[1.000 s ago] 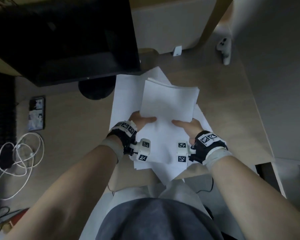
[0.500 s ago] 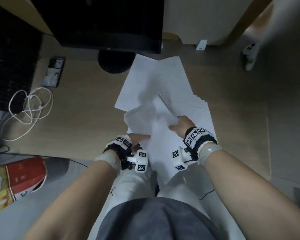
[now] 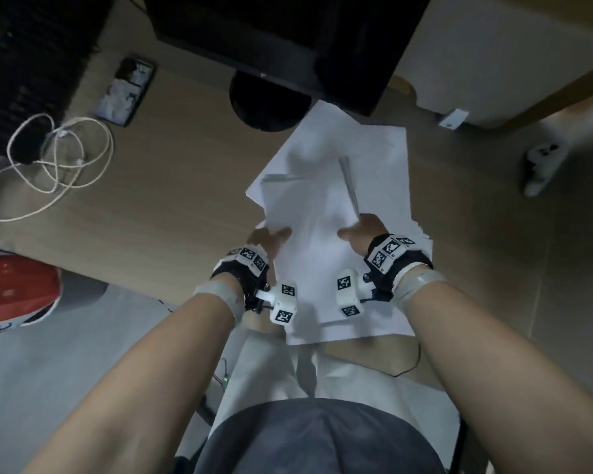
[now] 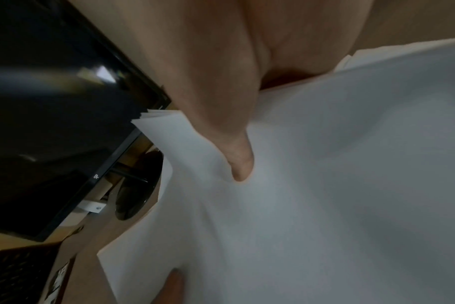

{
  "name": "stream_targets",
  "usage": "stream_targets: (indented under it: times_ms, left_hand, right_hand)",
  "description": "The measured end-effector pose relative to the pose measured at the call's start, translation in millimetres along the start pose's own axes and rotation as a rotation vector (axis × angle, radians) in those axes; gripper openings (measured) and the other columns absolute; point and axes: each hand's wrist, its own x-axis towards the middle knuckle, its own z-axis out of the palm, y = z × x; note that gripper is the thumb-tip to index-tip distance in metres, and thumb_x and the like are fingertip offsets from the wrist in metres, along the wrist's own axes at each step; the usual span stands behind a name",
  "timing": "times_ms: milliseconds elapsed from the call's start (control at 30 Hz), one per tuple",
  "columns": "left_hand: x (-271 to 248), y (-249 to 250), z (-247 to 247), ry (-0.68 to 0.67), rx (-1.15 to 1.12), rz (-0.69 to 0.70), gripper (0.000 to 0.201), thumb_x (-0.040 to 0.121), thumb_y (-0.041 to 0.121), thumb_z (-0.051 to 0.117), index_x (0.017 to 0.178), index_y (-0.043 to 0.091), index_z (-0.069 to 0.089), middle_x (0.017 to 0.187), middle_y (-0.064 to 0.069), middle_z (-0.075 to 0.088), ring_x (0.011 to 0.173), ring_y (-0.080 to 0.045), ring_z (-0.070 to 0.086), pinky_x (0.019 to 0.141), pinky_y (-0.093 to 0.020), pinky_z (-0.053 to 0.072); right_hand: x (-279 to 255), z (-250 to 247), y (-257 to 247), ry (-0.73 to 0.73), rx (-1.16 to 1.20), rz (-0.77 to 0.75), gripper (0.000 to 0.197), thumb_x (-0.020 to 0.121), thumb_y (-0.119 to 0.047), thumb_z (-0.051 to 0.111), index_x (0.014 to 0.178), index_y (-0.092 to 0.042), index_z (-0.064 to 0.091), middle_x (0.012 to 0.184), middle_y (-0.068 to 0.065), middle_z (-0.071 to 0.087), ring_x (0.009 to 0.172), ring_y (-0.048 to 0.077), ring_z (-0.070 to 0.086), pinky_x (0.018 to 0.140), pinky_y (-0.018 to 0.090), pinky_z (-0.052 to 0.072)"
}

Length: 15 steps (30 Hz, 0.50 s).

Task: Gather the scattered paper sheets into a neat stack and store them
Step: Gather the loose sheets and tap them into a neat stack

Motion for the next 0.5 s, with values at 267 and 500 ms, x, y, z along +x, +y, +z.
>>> stream_targets:
  times_ms: [267,500]
  left_hand:
    - [-7.8,1.5,44.4,-0.05,-0.201,-0.171,0.073,0.069,0.047,0.07,0.125,0.003,0.056,0.121,-0.018,0.064,0.108,-0.034,0.065,0.092,-0.048,0.054]
    - [-30.5,-2.5,85.4,0.01,-0.418,-0.289,0.043,0.084,0.028,0.066,0.117,0.002,0.06,0.104,-0.013,0.069,0.092,-0.027,0.066,0.09,-0.047,0.056]
  right_hand:
    - [24.6,-34.8,18.9,-0.024,-0.158,-0.093,0.053,0.082,-0.026,0.068,0.129,-0.005,0.054,0.116,0.014,0.06,0.086,0.029,0.063,0.064,0.027,0.048]
    - [45.7,-58.6,49.3,0.005,-0.221,0.031,0.118,0.069,-0.043,0.084,0.152,-0.011,0.007,0.151,0.021,0.026,0.136,0.038,0.035,0.105,0.045,0.038]
